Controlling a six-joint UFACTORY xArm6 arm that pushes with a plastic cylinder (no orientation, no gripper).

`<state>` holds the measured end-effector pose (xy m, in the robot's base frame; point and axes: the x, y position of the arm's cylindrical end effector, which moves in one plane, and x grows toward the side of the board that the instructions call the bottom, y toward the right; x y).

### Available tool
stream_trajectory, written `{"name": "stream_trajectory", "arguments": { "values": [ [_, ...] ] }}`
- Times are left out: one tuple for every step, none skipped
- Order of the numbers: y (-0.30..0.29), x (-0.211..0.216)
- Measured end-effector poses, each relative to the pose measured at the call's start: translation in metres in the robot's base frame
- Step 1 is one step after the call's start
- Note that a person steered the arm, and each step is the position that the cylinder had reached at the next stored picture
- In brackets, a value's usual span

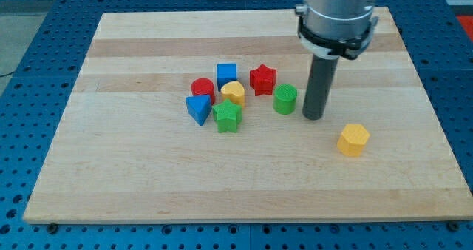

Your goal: Place the yellow hexagon close to the green circle

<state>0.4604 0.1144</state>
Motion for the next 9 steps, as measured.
{"name": "stream_trajectory", "arguments": {
  "values": [
    [0.075,0.006],
    [0.115,0.065],
    [0.098,0.081],
    [0.074,0.078],
    [0.066,0.074],
    [0.058,0.067],
    [0.043,0.057],
    [0.032,0.041],
    [0.009,0.041]
  ]
}}
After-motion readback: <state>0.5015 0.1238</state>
